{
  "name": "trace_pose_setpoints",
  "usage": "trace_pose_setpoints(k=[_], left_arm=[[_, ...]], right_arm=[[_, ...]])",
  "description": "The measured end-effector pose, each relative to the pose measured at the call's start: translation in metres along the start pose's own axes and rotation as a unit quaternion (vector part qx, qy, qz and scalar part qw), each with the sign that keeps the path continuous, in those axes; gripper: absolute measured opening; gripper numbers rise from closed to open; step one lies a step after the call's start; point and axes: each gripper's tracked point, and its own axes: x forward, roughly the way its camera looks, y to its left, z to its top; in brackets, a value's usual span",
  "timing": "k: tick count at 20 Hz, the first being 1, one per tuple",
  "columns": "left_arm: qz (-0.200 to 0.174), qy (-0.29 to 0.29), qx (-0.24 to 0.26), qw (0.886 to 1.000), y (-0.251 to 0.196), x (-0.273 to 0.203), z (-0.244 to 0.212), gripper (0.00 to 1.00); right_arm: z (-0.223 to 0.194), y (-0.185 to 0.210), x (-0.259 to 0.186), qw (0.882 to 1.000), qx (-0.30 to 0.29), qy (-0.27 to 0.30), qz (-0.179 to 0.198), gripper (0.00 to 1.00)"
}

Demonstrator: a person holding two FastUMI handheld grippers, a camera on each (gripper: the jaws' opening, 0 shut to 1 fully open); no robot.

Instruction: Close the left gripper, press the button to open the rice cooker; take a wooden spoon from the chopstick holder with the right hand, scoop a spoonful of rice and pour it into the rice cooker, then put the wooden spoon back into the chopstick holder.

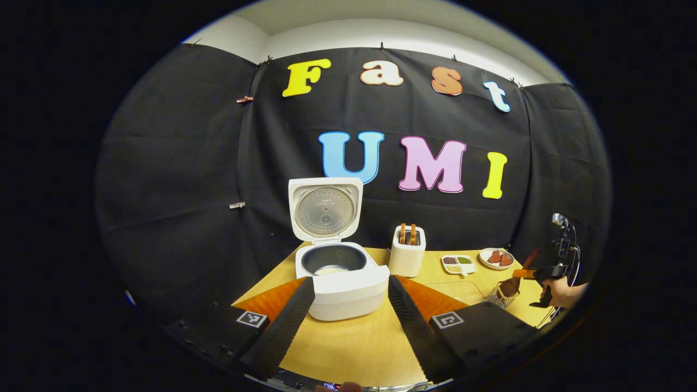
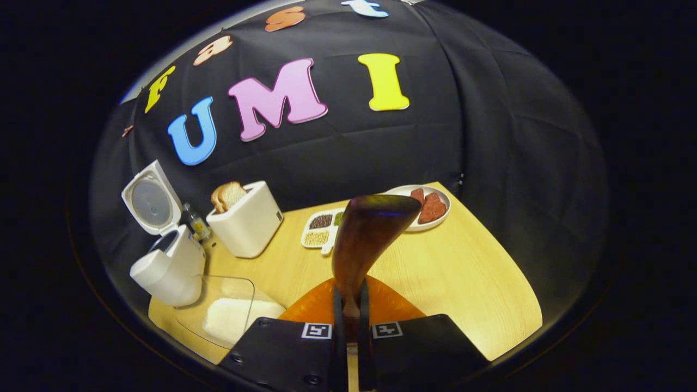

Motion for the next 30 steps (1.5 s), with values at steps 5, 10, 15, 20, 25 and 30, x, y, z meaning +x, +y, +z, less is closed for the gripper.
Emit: trace_pose_setpoints(k=[5, 10, 15, 20, 25, 30], left_arm=[[-0.046, -0.010, 0.012, 0.999, 0.021, 0.022, -0.003, 0.94], [-0.079, -0.029, 0.045, 0.995, 0.034, 0.042, 0.006, 0.94], [-0.092, -0.026, 0.040, 0.995, 0.049, 0.056, 0.009, 0.94], [-0.092, -0.023, 0.043, 0.995, 0.065, 0.060, 0.009, 0.94], [-0.088, -0.013, 0.047, 0.995, 0.081, 0.060, 0.003, 0.94], [-0.085, -0.008, 0.036, 0.996, 0.092, 0.061, -0.005, 0.94]], right_arm=[[0.054, 0.057, -0.045, 0.997, -0.004, -0.059, 0.039, 0.12], [0.029, 0.152, -0.044, 0.989, -0.109, -0.047, 0.082, 0.12], [-0.037, 0.212, -0.004, 0.963, -0.259, -0.015, 0.073, 0.12], [-0.091, 0.212, 0.034, 0.932, -0.362, -0.001, 0.024, 0.12], [-0.130, 0.230, 0.052, 0.955, -0.290, 0.036, 0.044, 0.12], [-0.151, 0.265, 0.039, 0.981, -0.167, 0.068, 0.076, 0.12]])
